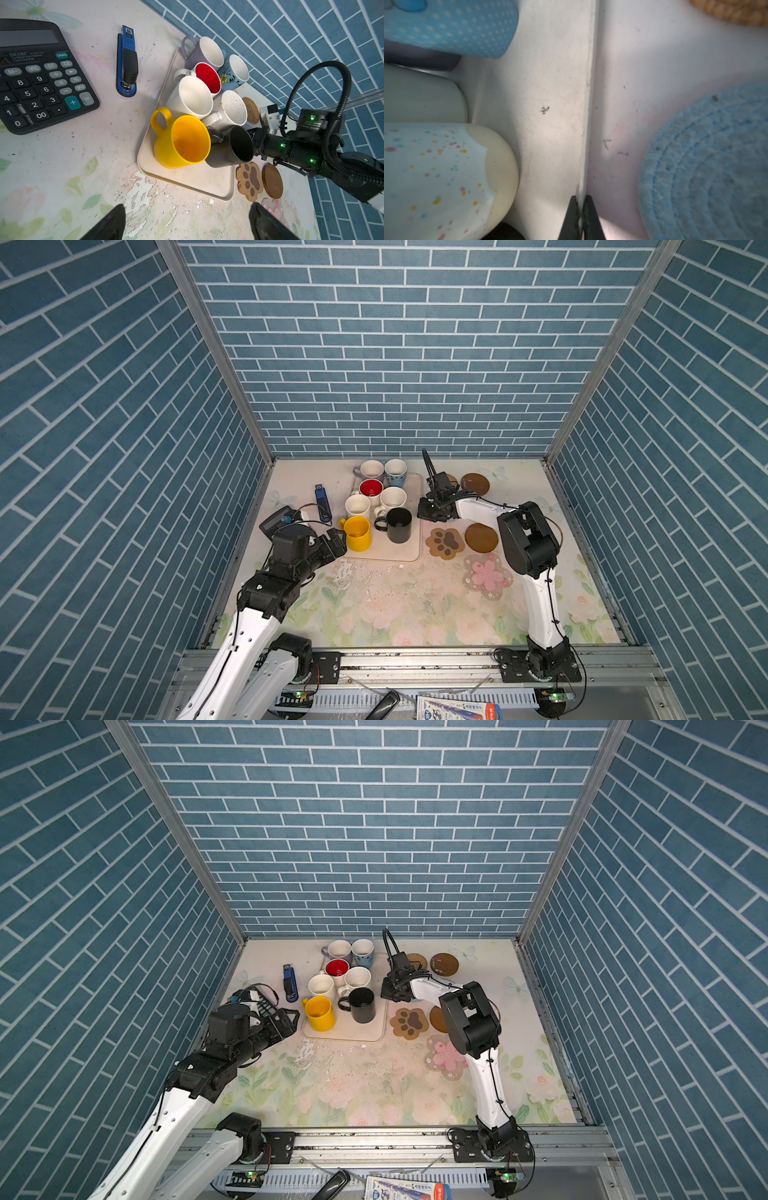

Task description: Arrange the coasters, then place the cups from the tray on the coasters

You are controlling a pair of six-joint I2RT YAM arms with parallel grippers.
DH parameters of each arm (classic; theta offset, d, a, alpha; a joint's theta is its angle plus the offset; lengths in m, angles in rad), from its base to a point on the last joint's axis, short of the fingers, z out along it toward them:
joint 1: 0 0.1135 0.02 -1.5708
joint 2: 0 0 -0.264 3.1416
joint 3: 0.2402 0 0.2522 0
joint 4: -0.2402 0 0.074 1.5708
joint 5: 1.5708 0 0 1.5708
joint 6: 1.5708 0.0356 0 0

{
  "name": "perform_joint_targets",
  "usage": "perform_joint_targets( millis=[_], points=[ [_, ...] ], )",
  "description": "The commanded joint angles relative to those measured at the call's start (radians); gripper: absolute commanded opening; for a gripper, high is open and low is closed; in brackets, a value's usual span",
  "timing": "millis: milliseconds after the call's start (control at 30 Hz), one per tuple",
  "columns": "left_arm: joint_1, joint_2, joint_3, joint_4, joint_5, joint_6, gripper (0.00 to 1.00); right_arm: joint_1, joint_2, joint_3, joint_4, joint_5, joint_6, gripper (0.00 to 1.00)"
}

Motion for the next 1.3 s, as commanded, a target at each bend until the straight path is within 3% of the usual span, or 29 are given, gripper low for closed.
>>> perform_joint_targets(
  millis=[0, 367, 567, 667, 800, 1067, 1267],
  points=[
    [0.008, -0.026, -0.009, -0.053, -0.014, 0.007, 0.94, 0.06, -0.085, -0.047, -0.054, -0.109, -0.121, 0.0],
    [0.008, -0.033, -0.02, -0.048, 0.01, 0.012, 0.91, 0.07, -0.099, -0.033, -0.11, -0.079, -0.145, 0.0],
    [0.008, 0.056, 0.001, -0.045, 0.055, 0.021, 0.84, 0.07, -0.127, 0.0, -0.152, -0.061, -0.163, 0.2],
    [0.008, 0.09, 0.016, -0.038, 0.057, 0.03, 0.75, 0.07, -0.157, 0.006, -0.171, -0.044, -0.18, 0.33],
    [0.008, 0.134, 0.037, -0.031, 0.039, 0.044, 0.57, 0.067, -0.208, -0.004, -0.196, -0.017, -0.206, 0.47],
    [0.014, 0.243, 0.041, 0.055, 0.012, 0.038, 0.25, 0.068, -0.341, -0.108, -0.172, 0.01, -0.236, 0.58],
    [0.035, 0.335, 0.039, 0.125, -0.02, 0.04, 0.12, 0.069, -0.437, -0.23, -0.114, 0.002, -0.236, 0.6]
  ],
)
